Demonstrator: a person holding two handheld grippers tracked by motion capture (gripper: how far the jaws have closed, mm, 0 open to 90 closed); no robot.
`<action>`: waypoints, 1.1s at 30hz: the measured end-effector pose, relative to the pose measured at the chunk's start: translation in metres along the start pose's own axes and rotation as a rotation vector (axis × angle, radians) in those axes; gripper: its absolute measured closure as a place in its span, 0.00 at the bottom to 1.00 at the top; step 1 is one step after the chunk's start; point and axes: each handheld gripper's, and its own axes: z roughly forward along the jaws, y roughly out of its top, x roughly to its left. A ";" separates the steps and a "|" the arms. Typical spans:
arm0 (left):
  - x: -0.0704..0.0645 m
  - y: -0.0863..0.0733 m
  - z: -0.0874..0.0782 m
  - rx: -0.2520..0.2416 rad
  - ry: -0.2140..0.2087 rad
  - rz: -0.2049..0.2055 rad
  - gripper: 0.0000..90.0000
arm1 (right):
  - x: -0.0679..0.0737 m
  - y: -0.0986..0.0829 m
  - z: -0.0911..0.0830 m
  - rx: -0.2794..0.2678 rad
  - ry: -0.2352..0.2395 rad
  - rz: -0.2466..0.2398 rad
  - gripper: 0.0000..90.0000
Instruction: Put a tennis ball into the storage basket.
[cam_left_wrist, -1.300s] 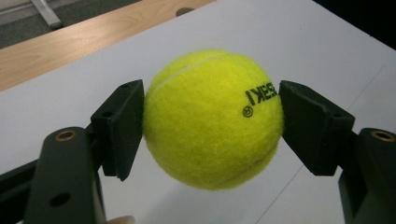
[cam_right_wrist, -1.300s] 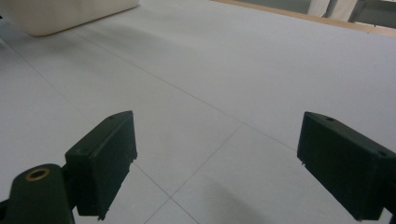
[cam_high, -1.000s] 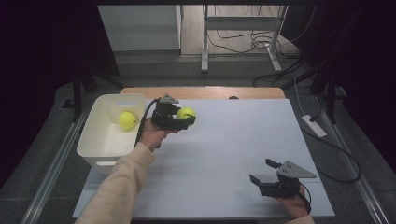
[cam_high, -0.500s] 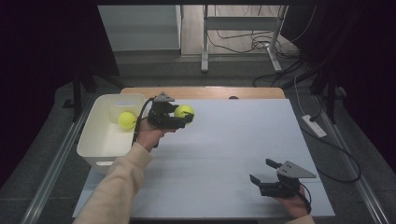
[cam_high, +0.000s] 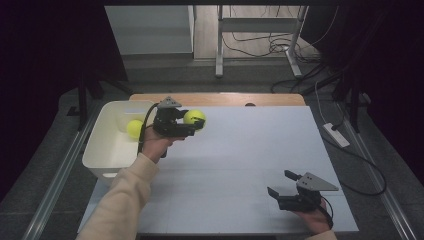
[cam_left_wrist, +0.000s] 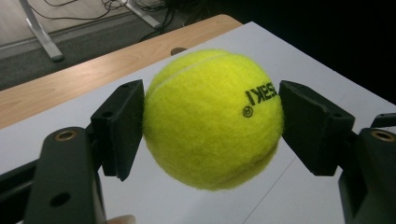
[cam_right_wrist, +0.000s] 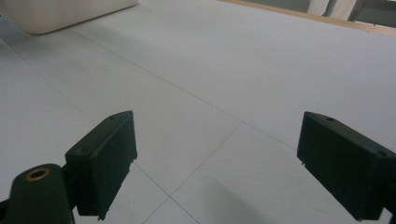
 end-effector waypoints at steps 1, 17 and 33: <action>0.000 0.000 -0.001 -0.003 0.002 -0.002 0.30 | 0.000 0.000 0.000 0.002 -0.001 -0.001 0.13; 0.005 0.004 -0.020 -0.056 0.005 -0.014 0.30 | -0.001 0.000 0.000 0.000 -0.005 -0.002 0.13; 0.006 0.005 -0.032 -0.069 0.022 0.003 0.30 | -0.001 0.000 0.000 0.000 -0.001 -0.002 0.13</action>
